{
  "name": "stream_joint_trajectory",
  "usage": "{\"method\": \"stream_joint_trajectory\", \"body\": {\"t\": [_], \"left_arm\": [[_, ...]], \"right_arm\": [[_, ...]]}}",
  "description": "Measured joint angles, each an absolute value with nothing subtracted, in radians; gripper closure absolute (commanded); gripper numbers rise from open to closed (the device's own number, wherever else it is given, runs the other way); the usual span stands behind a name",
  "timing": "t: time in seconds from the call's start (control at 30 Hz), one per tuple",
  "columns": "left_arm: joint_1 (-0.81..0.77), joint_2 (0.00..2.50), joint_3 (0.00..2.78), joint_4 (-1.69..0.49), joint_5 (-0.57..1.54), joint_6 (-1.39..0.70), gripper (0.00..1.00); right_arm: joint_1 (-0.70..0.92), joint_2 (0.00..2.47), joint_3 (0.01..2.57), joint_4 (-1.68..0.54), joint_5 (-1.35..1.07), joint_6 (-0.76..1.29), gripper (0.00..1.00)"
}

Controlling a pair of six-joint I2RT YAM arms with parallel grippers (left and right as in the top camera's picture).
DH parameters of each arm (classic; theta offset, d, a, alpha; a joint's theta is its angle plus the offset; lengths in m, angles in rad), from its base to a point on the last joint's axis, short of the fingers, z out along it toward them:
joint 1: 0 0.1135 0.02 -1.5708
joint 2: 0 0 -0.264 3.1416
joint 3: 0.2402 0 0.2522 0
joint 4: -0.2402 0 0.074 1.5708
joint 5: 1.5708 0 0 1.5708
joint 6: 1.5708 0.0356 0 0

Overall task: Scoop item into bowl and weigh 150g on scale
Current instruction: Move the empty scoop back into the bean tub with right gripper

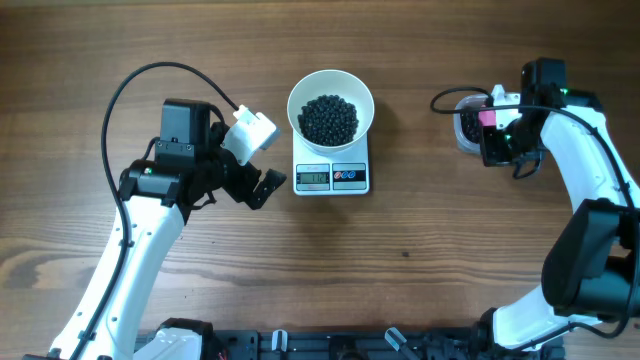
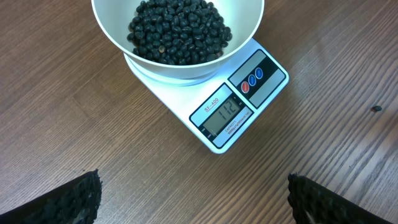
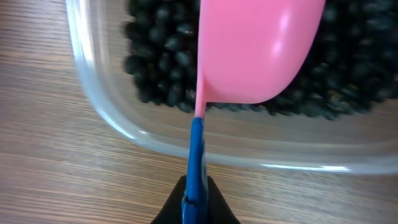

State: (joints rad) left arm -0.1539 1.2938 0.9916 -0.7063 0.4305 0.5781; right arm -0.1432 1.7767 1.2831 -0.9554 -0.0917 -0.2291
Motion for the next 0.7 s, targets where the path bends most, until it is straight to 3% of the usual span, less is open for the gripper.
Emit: {"method": "stream_joint_trajectory", "body": {"t": [0.7], "left_arm": [[-0.154,1.294,0.992,-0.706,0.430,0.578,0.00]], "right_arm": [[-0.167,1.781,1.283,-1.020,-0.309,-0.228,0.96]]}}
